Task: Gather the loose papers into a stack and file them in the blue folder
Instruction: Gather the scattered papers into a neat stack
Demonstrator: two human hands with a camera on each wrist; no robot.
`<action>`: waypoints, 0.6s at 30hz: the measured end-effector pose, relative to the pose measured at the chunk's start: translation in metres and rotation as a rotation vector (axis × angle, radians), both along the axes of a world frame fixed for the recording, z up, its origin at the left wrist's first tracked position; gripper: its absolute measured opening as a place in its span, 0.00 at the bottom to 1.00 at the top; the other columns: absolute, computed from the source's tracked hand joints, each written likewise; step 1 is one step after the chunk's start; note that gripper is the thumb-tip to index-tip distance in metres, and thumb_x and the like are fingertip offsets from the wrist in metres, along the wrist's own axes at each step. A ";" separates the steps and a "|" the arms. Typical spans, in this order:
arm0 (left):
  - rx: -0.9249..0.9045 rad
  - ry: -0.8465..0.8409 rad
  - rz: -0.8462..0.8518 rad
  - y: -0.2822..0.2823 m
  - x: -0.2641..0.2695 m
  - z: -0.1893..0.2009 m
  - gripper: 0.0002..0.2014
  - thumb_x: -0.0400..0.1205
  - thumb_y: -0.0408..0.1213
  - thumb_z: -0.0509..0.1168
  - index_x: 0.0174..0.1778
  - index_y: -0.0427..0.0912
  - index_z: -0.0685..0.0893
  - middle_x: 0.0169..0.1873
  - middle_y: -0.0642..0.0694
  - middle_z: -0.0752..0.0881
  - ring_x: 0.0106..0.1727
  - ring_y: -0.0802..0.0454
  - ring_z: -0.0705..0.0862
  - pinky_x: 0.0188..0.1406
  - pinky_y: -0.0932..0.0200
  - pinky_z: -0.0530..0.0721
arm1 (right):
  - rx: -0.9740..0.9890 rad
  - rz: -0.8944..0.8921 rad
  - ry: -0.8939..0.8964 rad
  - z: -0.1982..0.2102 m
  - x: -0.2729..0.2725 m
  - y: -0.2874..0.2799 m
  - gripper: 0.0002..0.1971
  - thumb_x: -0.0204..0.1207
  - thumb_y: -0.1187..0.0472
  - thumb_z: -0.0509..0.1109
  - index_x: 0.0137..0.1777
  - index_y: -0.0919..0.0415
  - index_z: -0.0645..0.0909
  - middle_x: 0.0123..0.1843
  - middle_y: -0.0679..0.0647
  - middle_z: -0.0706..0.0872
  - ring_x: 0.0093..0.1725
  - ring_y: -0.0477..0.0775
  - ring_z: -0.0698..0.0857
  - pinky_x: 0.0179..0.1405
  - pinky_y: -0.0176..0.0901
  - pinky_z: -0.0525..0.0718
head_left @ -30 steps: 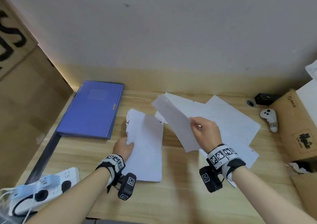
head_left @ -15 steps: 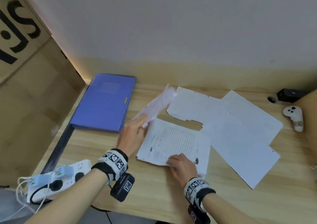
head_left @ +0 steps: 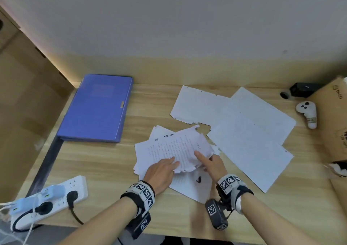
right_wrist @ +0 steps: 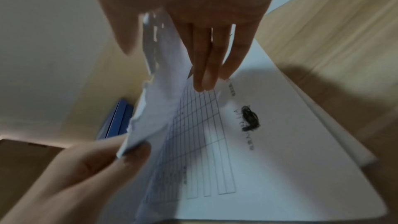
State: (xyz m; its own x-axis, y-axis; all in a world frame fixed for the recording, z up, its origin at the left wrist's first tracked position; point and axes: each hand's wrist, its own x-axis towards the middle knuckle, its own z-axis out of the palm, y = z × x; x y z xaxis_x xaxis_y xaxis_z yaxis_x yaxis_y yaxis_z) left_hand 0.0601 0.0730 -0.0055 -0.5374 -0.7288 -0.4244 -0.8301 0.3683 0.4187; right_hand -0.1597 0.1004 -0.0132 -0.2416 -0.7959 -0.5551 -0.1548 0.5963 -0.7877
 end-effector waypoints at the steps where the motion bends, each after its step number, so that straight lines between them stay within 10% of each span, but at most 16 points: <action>1: -0.007 -0.017 -0.028 0.001 -0.004 0.000 0.24 0.89 0.40 0.52 0.83 0.54 0.68 0.86 0.51 0.64 0.84 0.48 0.65 0.76 0.52 0.73 | 0.034 0.005 0.026 -0.006 -0.002 -0.003 0.19 0.66 0.46 0.77 0.46 0.63 0.88 0.41 0.58 0.93 0.39 0.56 0.89 0.40 0.52 0.85; 6: 0.041 0.012 0.061 0.005 0.002 -0.009 0.38 0.79 0.70 0.53 0.84 0.56 0.65 0.85 0.58 0.62 0.84 0.54 0.63 0.80 0.50 0.68 | 0.005 -0.033 0.155 0.009 -0.023 -0.023 0.10 0.72 0.65 0.72 0.38 0.74 0.78 0.34 0.68 0.84 0.34 0.63 0.84 0.32 0.57 0.81; 11: -0.205 0.047 0.300 0.002 0.040 -0.015 0.14 0.85 0.44 0.57 0.57 0.47 0.86 0.56 0.55 0.87 0.61 0.49 0.83 0.47 0.56 0.81 | -0.026 0.203 0.196 0.039 -0.063 -0.050 0.21 0.63 0.55 0.67 0.39 0.78 0.77 0.35 0.61 0.83 0.39 0.59 0.82 0.39 0.52 0.79; 18: -0.097 -0.157 0.205 0.000 0.048 -0.027 0.26 0.83 0.35 0.57 0.80 0.46 0.72 0.80 0.45 0.67 0.79 0.44 0.67 0.60 0.50 0.83 | 0.026 0.640 0.455 0.037 -0.034 -0.083 0.08 0.76 0.63 0.67 0.52 0.57 0.85 0.47 0.55 0.86 0.48 0.59 0.84 0.45 0.47 0.78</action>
State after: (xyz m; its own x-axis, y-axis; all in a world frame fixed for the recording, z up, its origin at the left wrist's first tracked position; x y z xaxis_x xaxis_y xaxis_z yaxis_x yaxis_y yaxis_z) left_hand 0.1078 0.0732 -0.0327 -0.3080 -0.8567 -0.4139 -0.9433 0.2181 0.2504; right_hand -0.1942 0.0173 0.0236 0.0516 -0.8454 -0.5317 -0.7783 0.2995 -0.5518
